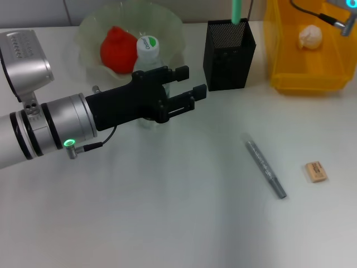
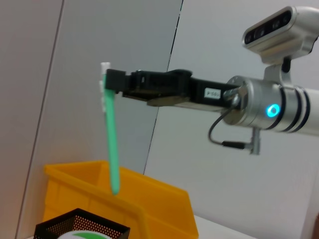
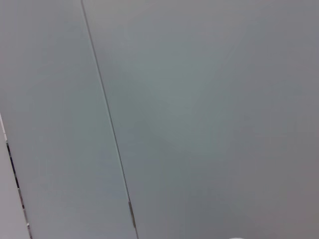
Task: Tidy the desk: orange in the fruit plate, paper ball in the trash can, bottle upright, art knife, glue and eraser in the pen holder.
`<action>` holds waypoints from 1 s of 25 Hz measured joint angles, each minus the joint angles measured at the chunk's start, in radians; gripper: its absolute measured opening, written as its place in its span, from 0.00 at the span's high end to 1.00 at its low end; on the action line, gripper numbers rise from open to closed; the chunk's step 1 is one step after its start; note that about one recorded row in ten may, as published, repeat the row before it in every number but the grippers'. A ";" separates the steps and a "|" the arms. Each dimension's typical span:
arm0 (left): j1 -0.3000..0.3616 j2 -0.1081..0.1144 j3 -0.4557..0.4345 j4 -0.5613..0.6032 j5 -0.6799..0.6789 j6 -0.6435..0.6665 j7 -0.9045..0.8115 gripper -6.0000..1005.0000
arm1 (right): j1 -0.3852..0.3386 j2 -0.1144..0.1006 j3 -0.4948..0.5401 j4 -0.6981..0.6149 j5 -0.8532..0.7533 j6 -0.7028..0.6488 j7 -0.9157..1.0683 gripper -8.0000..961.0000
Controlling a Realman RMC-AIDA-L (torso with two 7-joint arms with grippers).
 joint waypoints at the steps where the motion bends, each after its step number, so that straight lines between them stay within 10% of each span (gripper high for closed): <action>1: 0.000 0.000 0.000 0.000 -0.001 0.000 0.000 0.40 | 0.013 0.000 0.002 0.034 0.027 0.003 -0.047 0.79; 25: -0.009 0.003 -0.012 0.000 -0.004 -0.011 0.001 0.40 | 0.150 0.006 0.005 0.450 0.236 0.101 -0.647 0.79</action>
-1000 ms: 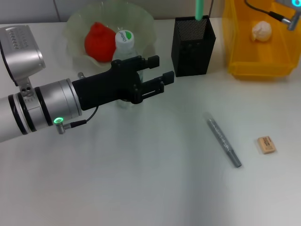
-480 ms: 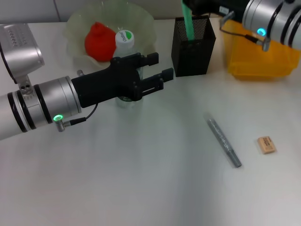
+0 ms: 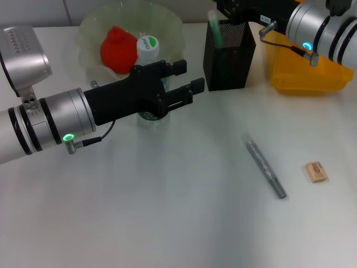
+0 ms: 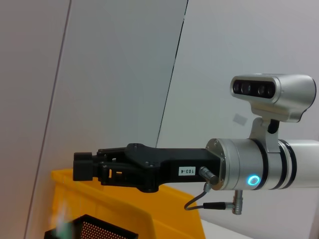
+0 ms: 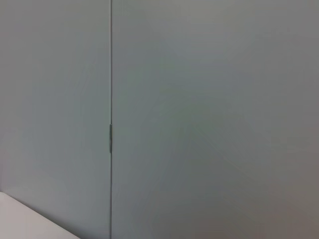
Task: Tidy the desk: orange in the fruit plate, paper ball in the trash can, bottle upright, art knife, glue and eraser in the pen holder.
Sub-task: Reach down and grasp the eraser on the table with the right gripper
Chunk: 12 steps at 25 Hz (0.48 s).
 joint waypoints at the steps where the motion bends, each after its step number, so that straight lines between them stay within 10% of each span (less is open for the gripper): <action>1: 0.000 0.000 0.000 0.000 0.000 -0.002 0.000 0.40 | -0.001 0.000 0.001 -0.001 0.003 -0.001 0.003 0.79; 12: 0.003 0.002 -0.002 0.000 0.000 -0.004 0.001 0.40 | -0.181 -0.008 -0.175 -0.313 -0.153 0.001 0.522 0.48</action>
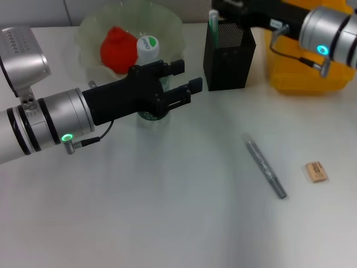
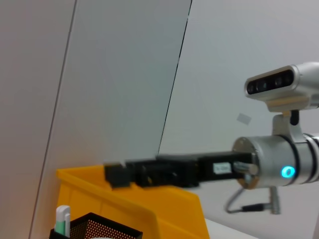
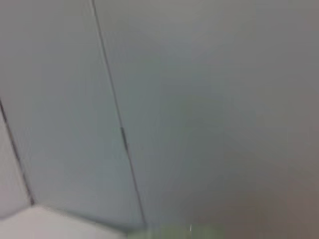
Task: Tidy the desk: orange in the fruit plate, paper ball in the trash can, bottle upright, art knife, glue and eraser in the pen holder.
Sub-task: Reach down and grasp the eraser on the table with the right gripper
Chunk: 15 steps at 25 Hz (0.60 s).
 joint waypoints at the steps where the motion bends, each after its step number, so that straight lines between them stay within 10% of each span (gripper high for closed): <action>1: 0.000 0.000 0.000 0.000 0.000 0.000 0.000 0.40 | -0.025 0.000 -0.007 -0.058 -0.077 0.000 0.097 0.48; 6: 0.000 0.000 -0.003 0.000 0.000 -0.003 0.000 0.40 | -0.101 0.000 0.006 -0.270 -0.482 -0.106 0.573 0.48; 15: -0.004 -0.003 -0.003 0.000 0.000 -0.012 0.000 0.40 | -0.033 -0.002 0.157 -0.444 -0.998 -0.531 1.131 0.48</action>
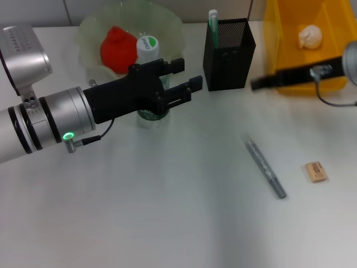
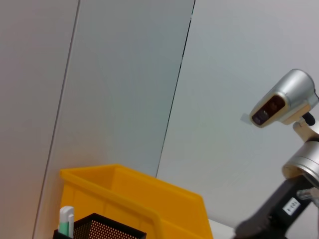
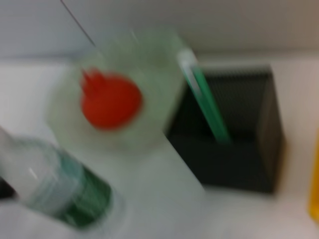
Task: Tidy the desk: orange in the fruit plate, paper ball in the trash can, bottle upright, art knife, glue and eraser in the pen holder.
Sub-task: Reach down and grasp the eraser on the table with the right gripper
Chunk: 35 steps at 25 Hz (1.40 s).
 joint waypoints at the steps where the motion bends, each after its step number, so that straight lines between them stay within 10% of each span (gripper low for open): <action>1: 0.000 0.000 0.000 0.000 0.000 0.000 0.000 0.40 | 0.009 0.000 0.004 -0.019 -0.049 -0.042 0.040 0.48; 17: -0.010 -0.003 0.002 0.000 0.000 -0.011 0.000 0.40 | 0.118 0.000 -0.002 -0.093 -0.419 -0.444 0.243 0.49; 35: -0.019 -0.004 0.006 0.000 0.000 -0.032 0.000 0.40 | 0.154 -0.001 -0.068 0.052 -0.473 -0.423 0.224 0.54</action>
